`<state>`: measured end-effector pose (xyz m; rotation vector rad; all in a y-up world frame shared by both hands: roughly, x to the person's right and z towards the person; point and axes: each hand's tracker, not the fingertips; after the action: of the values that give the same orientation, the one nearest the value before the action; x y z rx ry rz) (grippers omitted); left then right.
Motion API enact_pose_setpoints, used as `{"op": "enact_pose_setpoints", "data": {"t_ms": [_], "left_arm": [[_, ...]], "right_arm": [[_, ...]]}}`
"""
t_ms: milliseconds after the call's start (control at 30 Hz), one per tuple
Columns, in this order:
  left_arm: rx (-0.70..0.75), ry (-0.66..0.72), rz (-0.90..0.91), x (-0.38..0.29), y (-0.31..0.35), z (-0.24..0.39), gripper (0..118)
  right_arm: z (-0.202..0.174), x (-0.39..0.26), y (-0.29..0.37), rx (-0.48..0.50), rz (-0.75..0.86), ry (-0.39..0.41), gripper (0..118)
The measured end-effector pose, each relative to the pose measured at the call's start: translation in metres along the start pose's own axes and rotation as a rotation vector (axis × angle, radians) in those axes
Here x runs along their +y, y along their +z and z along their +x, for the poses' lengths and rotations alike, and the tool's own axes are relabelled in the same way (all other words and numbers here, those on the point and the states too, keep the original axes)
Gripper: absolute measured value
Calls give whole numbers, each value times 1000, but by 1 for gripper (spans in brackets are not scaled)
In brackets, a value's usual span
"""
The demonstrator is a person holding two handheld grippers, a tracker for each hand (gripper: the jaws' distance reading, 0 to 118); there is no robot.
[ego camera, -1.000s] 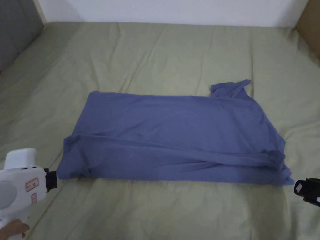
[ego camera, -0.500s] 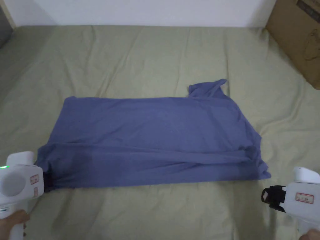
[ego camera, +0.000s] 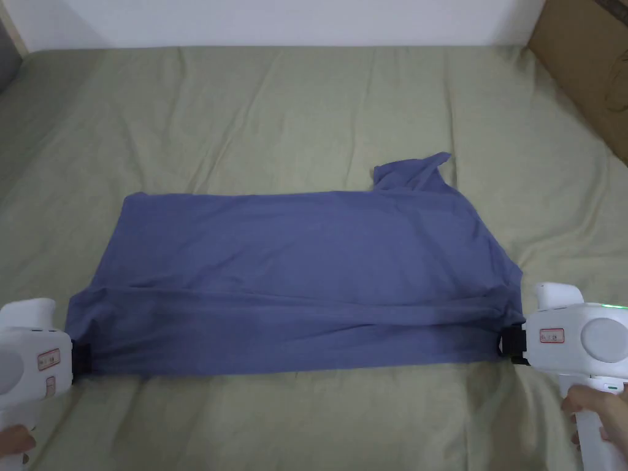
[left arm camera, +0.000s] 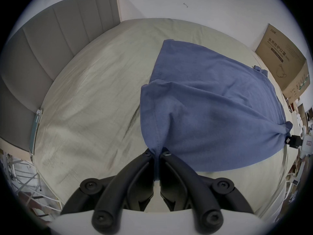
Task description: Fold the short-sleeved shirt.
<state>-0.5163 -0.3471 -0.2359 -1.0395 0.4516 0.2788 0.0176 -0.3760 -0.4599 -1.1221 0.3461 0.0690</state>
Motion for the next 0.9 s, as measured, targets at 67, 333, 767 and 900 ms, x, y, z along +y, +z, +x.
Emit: {"op": "enact_pose_setpoints", "data": {"t_ms": [67, 333, 767, 900], "left_arm": [[9, -26, 10, 1, 6, 2, 4], [-46, -29, 60, 2, 43, -13, 4], [-23, -65, -35, -96, 72, -24, 4], [-5, -58, -31, -105, 62, -20, 24]], "right_arm": [[-13, 1, 11, -64, -12, 69, 7], [6, -9, 52, 14, 54, -64, 7], [25, -133, 94, 21, -41, -156, 7], [27, -150, 86, 32, -7, -224, 16]]}}
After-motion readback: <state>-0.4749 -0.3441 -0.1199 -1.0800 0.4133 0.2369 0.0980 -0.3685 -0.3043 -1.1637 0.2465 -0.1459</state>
